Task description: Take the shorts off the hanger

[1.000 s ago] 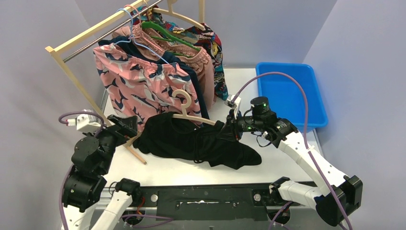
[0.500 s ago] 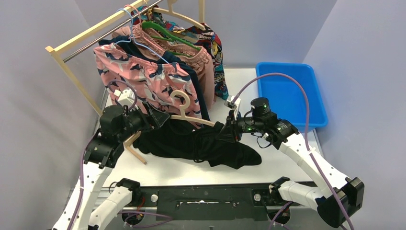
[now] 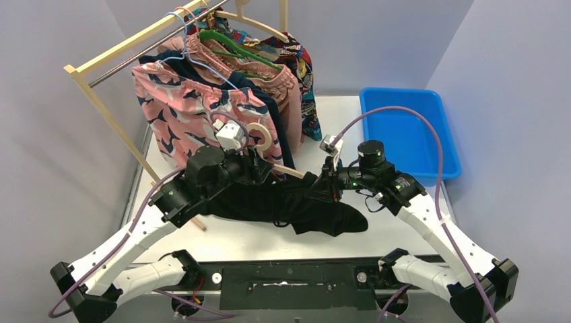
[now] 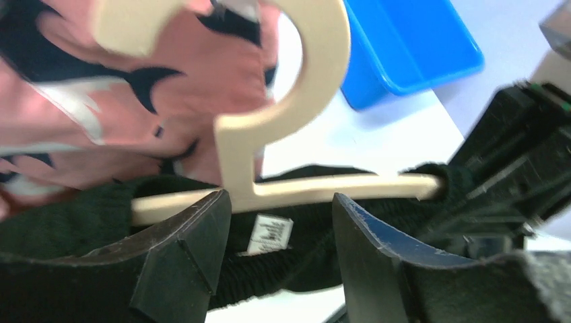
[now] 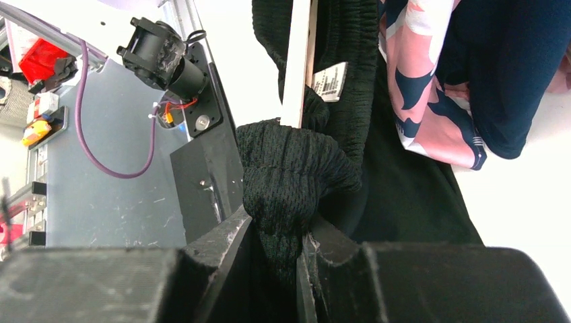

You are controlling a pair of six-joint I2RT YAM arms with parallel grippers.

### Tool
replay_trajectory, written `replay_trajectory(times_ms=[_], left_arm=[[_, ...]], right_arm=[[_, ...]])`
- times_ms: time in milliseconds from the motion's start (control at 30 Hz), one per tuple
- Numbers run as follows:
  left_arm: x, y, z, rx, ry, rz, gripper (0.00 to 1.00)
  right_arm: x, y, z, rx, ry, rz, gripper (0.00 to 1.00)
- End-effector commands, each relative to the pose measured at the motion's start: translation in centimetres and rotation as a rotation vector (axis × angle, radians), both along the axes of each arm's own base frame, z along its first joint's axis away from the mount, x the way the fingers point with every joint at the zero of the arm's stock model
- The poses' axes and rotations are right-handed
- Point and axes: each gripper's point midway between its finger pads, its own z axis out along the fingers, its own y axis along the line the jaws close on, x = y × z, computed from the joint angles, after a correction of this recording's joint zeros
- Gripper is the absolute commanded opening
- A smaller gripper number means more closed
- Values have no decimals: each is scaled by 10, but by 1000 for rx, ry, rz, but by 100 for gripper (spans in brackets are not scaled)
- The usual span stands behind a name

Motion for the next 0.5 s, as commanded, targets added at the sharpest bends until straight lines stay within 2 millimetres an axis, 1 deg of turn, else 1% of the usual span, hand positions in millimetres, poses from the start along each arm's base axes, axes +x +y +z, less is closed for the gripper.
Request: replay_trajectory(times_ms=[0,100,233,367,467], left_arm=[[37,18,47,-31,-234,185,54],[41,19,51,-55,-264,206,49],[39,11,49,-58,-265,170,49],[30,-6,27,25,-224,37,49],[15,-14,7,83,-190,-84,47]], right_arm=[[-2,7,33,100,-95,26,8],[-6,5,32,101,-89,20,8],[-10,4,33,129,-89,18,8],[-12,6,40,161,-96,16,8],[-11,7,40,168,-81,7,8]])
